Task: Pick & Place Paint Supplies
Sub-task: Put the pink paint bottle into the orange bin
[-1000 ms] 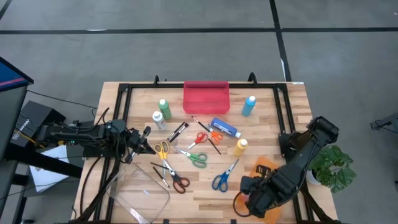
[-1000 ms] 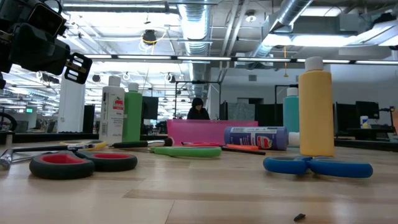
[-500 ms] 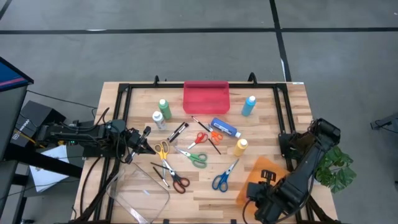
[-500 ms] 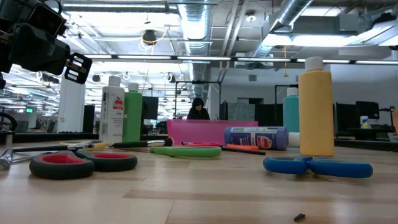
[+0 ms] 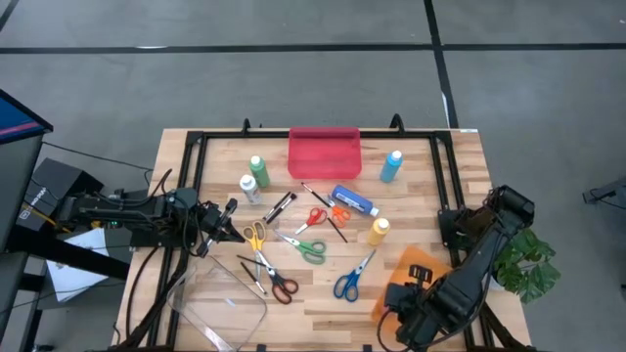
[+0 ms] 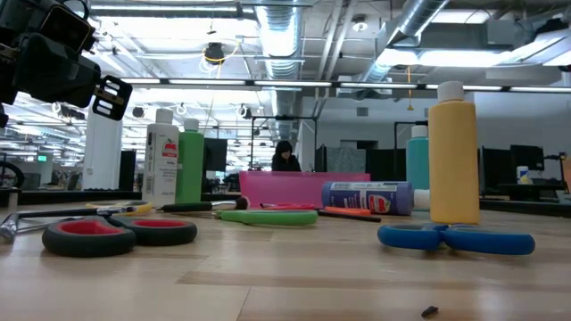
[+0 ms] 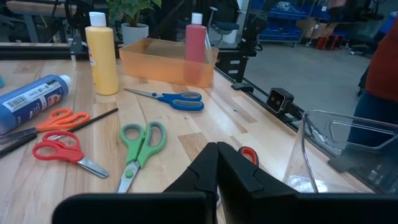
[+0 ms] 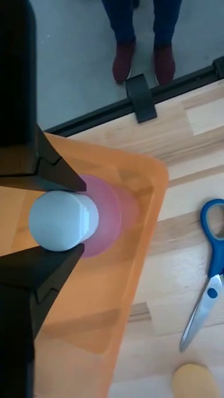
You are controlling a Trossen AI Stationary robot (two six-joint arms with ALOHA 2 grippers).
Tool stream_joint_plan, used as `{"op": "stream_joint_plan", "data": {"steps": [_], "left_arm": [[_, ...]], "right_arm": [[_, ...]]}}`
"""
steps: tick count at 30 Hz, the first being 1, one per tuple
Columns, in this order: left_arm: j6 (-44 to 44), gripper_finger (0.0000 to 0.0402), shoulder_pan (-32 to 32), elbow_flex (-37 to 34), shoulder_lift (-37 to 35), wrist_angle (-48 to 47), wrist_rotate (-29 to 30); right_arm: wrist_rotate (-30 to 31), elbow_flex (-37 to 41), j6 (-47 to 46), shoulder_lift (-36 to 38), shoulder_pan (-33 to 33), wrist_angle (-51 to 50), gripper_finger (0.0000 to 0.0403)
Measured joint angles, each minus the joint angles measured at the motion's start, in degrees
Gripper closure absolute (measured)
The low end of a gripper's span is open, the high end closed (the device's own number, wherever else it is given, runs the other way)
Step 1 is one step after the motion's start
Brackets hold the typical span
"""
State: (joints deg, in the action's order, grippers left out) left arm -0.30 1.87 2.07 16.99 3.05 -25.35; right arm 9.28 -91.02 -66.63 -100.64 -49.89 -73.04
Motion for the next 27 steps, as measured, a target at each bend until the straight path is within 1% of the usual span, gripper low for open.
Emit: {"op": "stream_joint_plan", "data": {"steps": [12, 22, 27], "left_arm": [[0.0, 0.0401, 0.0, 0.0, 0.0, 0.0, 0.0], [0.0, 0.0401, 0.0, 0.0, 0.0, 0.0, 0.0], [0.0, 0.0401, 0.0, 0.0, 0.0, 0.5, 0.0]], "right_arm": [[-0.4, 0.0, 0.1, 0.0, 2.0, 2.0, 0.0289], [-3.7, -0.2, 1.6, -1.8, 3.1, 3.4, 0.0289], [-3.7, -0.3, 2.1, -2.2, 3.2, 3.4, 0.0288]]}}
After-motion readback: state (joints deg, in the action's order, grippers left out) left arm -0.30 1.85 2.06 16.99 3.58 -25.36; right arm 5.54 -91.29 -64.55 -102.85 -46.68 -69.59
